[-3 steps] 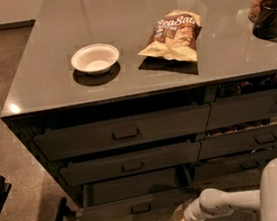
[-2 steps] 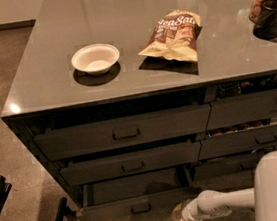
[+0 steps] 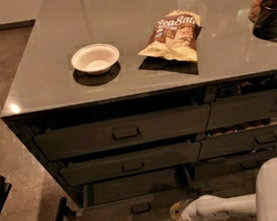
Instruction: Close bottom drawer
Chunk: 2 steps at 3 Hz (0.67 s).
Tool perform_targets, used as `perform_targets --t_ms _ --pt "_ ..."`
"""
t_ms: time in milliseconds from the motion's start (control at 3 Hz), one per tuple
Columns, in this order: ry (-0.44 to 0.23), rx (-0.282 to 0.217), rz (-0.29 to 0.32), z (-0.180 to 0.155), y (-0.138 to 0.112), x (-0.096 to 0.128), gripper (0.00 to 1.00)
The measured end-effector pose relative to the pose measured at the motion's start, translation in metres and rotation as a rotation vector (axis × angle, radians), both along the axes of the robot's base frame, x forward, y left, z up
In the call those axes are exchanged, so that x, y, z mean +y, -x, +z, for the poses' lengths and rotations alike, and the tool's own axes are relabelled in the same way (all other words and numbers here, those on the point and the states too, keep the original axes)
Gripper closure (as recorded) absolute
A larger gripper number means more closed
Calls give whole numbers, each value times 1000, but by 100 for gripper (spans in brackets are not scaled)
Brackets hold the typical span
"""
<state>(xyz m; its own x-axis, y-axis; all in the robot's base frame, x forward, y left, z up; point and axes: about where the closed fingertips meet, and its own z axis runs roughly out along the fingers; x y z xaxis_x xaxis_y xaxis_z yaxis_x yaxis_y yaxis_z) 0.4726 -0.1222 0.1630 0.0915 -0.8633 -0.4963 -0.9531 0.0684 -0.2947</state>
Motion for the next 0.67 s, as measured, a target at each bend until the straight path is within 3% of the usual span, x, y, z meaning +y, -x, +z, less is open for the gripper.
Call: perform_targets --t_ms 667 --pt "-47 -121 7 -11 -37 0 100"
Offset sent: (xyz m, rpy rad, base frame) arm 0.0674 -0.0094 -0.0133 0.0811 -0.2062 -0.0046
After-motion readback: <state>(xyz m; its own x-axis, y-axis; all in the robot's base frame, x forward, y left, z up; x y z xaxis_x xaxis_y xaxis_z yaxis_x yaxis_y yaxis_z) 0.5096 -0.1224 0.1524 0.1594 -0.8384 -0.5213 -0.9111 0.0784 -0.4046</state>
